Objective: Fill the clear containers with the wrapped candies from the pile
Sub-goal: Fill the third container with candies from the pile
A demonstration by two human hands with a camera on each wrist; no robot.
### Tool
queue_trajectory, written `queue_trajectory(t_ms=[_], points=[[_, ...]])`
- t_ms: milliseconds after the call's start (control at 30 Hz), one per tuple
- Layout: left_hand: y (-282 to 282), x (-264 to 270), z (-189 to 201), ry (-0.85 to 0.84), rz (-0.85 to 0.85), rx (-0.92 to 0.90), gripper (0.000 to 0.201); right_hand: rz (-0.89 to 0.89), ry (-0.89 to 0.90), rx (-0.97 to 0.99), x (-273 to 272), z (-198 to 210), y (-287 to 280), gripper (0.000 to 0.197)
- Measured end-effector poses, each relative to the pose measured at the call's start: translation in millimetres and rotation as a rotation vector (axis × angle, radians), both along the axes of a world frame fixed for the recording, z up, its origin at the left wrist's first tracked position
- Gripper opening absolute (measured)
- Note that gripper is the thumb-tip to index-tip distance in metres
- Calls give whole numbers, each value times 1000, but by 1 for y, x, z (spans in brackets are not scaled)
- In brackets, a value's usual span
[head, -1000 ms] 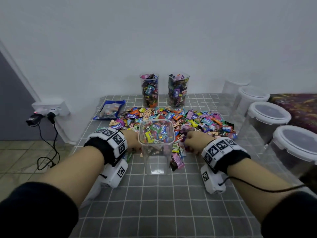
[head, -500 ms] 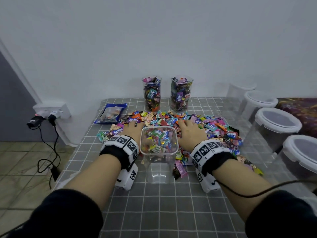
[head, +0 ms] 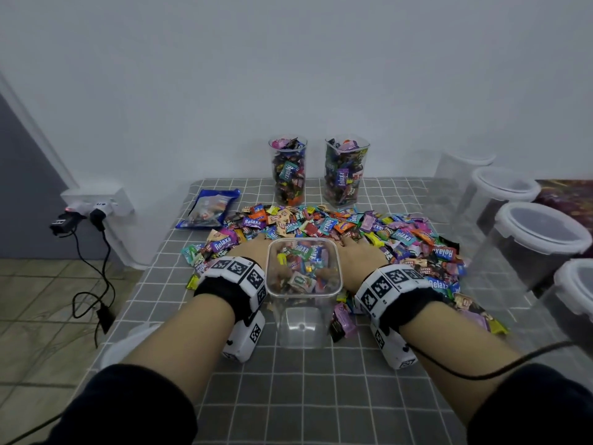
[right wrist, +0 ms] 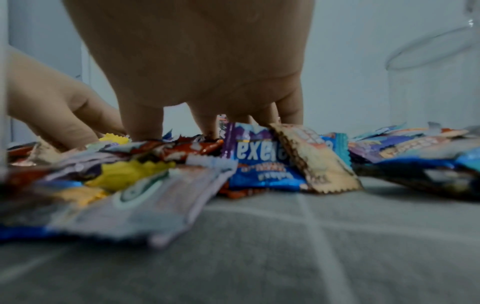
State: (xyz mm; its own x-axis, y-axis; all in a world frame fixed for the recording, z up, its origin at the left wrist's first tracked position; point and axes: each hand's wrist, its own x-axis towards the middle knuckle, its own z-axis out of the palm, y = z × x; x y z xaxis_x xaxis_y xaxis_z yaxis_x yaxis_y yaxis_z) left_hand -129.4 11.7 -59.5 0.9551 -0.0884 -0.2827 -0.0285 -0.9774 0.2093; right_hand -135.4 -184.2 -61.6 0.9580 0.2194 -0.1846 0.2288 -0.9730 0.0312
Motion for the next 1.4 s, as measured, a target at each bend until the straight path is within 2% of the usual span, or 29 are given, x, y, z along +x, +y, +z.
queue_trajectory(t_ms=[67,167,300,467,733,833,1100,1333,1400], points=[[0,6,-8,-29,16,-9,61,5,-15,10,-4,5,2,69],[8,34,-44,-51,81,-18,46,12,-17,46,-9,11,3,61],[-5,13,-14,-109,95,38,25,42,-67,116,-12,12,3,45],[-4,5,-7,-174,103,75,28,78,-68,201,-12,8,5,39],[-7,-4,-2,-275,118,58,26,10,-148,395,-15,14,4,15],[-8,-8,3,-275,148,16,25,-34,-207,518,-19,19,2,14],[-11,-18,13,-335,99,28,24,-86,-352,817,-37,43,-12,10],[-12,-21,15,-344,110,35,26,12,-531,1112,-61,86,-10,9],[-13,-19,14,-343,95,33,27,74,-576,1124,-68,94,-6,12]])
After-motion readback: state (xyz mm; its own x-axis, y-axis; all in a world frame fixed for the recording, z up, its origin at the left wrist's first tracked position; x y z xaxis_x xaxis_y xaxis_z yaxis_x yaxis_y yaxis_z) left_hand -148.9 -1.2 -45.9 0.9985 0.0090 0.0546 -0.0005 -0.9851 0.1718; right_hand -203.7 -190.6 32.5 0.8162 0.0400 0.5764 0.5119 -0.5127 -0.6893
